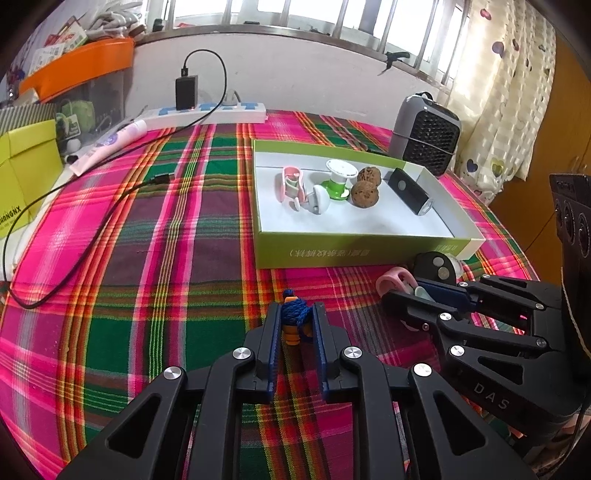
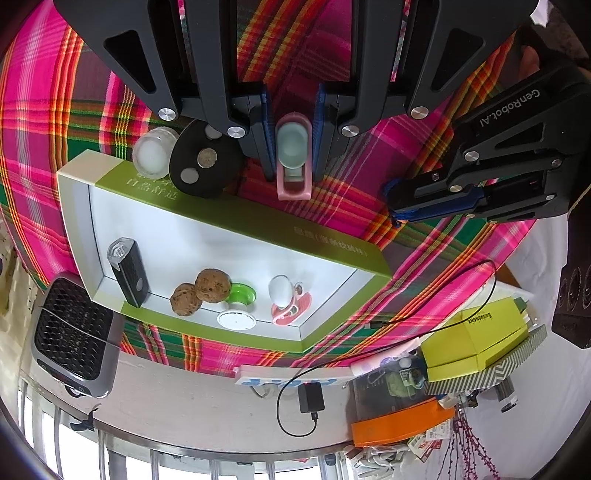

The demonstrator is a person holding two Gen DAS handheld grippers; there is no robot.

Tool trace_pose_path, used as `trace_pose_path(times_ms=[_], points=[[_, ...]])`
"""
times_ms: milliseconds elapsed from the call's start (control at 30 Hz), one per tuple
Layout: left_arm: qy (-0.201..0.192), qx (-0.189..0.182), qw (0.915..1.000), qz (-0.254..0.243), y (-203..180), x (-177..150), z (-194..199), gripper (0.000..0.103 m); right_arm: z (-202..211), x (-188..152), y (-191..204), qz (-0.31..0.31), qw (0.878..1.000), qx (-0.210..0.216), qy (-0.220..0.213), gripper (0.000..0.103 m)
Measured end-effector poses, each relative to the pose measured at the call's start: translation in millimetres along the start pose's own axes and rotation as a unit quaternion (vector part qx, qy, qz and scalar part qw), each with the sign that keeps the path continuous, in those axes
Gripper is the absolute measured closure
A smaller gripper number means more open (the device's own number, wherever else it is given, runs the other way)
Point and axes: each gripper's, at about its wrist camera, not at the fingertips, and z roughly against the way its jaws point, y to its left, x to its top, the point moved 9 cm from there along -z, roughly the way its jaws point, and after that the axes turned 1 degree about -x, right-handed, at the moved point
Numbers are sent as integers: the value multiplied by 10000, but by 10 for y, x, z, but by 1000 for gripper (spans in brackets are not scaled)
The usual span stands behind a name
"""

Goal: Organize objects
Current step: 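Grasp the pink-teal clip with the right gripper while the left holds the toy figure, then lower the toy figure and pink-teal clip into the box and open both grippers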

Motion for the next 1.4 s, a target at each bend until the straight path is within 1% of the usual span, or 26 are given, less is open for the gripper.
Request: trace_pose_path(times_ms=[367,900,1400], points=[[-95,18,9999,-95,-58,94,57,89,76,55,-15,-37,10000,34,-85,85],[-319,-95,9993,-193,-162,356,110,89,190,271,-163,-164,9994,-59,-303,85],[-381,-164,9988,-248,-232,663,-48,89,113,500,-451,-420,9984,-186,-330,85]])
